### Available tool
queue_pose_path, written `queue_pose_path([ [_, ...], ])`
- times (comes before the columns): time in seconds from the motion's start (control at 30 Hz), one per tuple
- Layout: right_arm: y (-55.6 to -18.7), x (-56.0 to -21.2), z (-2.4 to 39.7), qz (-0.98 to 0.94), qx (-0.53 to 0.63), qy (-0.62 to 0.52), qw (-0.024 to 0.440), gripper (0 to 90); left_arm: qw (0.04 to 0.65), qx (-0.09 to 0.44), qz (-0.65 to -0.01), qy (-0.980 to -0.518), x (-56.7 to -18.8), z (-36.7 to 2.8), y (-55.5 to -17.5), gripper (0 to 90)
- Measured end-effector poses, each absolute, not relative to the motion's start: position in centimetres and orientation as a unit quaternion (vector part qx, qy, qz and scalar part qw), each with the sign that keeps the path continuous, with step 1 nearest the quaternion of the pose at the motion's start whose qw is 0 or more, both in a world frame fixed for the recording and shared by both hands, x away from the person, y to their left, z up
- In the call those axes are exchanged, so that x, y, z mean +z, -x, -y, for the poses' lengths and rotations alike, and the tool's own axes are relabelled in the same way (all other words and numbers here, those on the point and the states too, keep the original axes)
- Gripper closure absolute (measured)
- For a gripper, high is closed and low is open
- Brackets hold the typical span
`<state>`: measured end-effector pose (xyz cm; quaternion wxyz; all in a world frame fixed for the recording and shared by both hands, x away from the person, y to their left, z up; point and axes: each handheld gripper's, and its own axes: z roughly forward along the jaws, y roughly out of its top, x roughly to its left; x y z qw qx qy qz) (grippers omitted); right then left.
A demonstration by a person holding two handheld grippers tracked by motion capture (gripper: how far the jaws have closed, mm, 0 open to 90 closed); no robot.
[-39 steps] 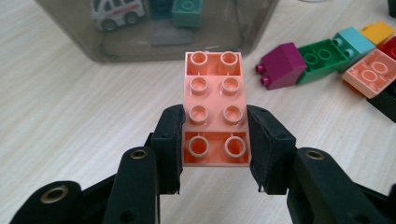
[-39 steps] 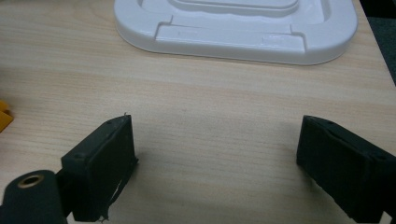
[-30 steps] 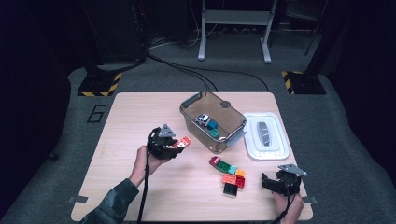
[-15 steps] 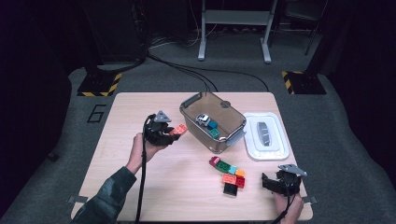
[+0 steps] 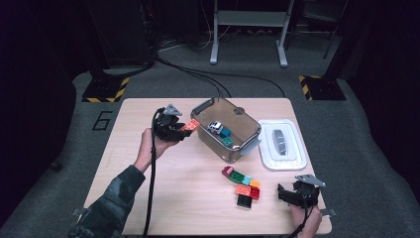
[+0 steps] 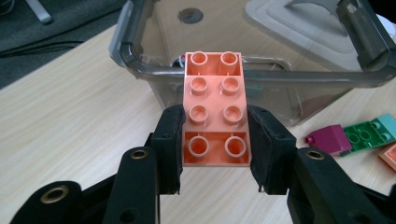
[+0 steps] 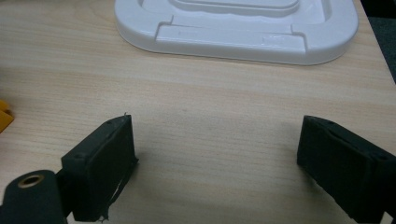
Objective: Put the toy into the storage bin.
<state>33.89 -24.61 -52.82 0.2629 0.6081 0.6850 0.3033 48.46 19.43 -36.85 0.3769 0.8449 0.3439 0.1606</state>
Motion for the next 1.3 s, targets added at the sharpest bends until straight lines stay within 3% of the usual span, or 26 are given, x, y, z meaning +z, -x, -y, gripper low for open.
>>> queue_pose_path([
  [0.8, -33.9, -52.8, 24.6, -0.685, 0.303, -0.608, 0.263, 10.4, 0.365, 0.162, -0.340, -0.851, -33.7, -16.6, -52.0, 58.5],
  [1.3, -33.9, -52.8, 24.6, -0.686, 0.304, -0.607, 0.262, 10.4, 0.335, 0.151, -0.345, -0.864, -34.1, -13.9, -54.1, 58.4],
])
